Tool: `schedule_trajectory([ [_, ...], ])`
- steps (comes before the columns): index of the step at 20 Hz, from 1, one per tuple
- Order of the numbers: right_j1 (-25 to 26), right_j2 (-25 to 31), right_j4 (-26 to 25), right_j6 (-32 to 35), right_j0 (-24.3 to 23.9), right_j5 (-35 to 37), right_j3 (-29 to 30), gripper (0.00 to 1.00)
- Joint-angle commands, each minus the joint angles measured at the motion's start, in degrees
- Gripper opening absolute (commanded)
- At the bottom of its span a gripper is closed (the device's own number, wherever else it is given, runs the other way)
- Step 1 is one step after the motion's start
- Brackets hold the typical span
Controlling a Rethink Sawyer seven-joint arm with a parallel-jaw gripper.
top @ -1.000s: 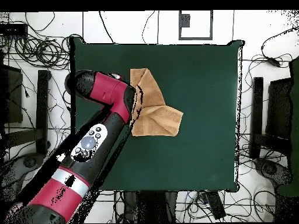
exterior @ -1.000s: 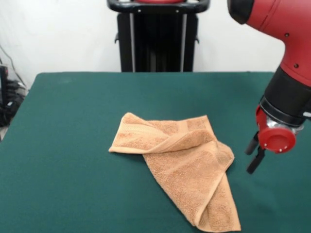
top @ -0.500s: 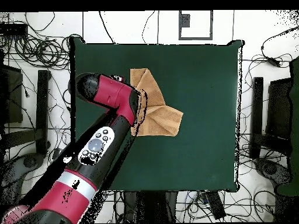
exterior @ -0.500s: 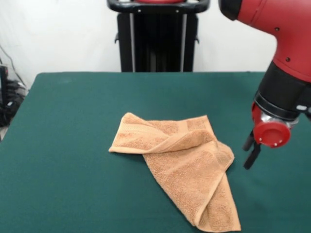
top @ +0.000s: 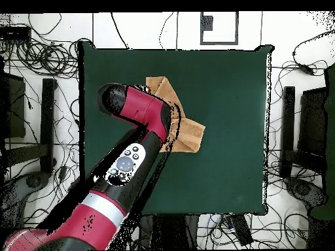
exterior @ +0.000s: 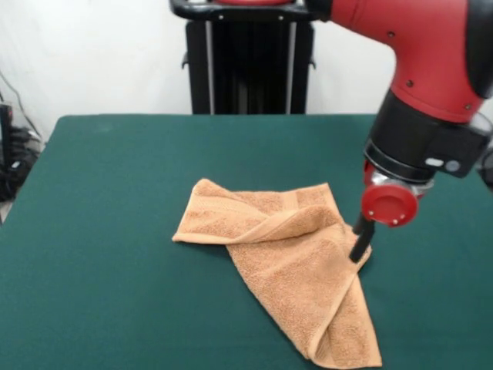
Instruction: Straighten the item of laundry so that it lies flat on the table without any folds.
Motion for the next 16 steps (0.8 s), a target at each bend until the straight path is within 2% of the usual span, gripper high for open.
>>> schedule_trajectory([
  [1, -1.4, 12.0, -4.1, -5.2, -1.6, -4.9, 6.5, 1.00],
  [16, 2.3, 11.9, -6.9, 3.6, -0.5, -2.7, -0.4, 1.00],
])
